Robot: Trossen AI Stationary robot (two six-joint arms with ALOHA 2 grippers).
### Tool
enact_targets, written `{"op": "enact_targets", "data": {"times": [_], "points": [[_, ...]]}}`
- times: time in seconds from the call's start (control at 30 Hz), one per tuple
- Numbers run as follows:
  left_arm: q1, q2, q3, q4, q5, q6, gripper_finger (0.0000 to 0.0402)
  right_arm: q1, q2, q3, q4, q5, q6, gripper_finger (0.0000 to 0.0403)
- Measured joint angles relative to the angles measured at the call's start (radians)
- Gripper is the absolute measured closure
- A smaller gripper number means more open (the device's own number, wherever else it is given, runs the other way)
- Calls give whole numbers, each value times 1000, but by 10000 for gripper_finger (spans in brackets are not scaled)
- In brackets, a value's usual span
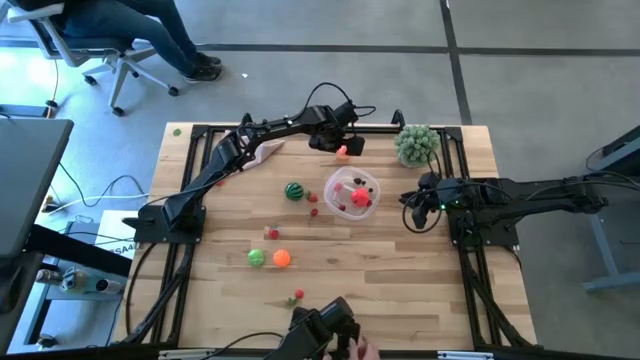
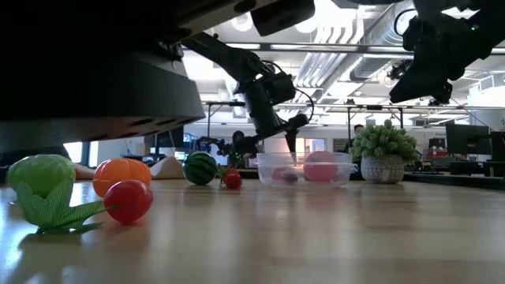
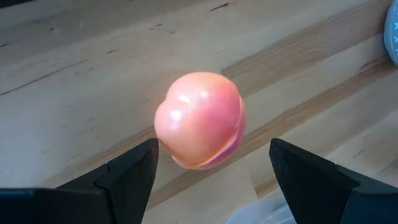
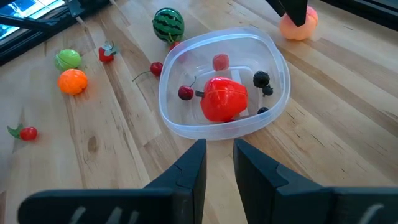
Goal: Pick and placing Produce into tupperware
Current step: Put the peach into the transparent bin
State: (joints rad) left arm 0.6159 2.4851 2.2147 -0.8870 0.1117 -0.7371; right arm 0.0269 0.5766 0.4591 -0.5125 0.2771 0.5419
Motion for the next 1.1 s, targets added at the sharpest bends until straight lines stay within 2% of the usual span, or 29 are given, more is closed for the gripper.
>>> {"op": "enact_targets", "data": {"times": [0.6,1.1], "points": [[-1,0,0,-4,-86,0,103,0,0,0,0,0,0,331],[-1,19,-1,-17,-79,-4,103,0,0,0,0,0,0,331]]}}
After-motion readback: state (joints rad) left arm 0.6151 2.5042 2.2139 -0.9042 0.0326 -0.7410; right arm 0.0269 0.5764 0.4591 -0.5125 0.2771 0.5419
